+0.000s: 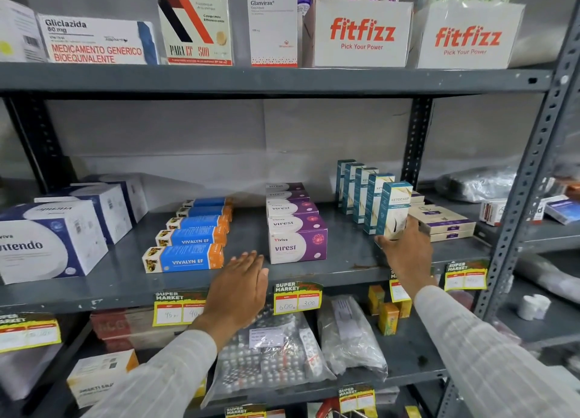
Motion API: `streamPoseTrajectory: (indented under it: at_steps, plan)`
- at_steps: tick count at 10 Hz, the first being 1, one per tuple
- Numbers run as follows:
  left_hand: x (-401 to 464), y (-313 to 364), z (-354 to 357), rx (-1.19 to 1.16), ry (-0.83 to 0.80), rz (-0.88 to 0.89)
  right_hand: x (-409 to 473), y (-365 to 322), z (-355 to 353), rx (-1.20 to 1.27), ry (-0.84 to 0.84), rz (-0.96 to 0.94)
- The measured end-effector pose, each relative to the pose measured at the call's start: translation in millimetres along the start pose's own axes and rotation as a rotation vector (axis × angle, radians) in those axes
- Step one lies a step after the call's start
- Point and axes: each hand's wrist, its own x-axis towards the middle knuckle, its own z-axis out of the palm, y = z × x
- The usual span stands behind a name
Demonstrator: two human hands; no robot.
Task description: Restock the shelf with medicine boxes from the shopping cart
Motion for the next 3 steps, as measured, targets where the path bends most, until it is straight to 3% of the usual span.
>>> streamPoseTrajectory:
  at_steps: [2, 3]
  plan:
    - [-0.6, 2.4, -6.3, -0.117, -0.05, -0.027, -7.4, -3.6, -3.7, 0.115, 0.017, 0.024]
    - [0.0, 3.2, -27.7, -0.415, -0.048, -0.187, -9.9, -7.8, -9.6, 0.21, 0.144, -0.013]
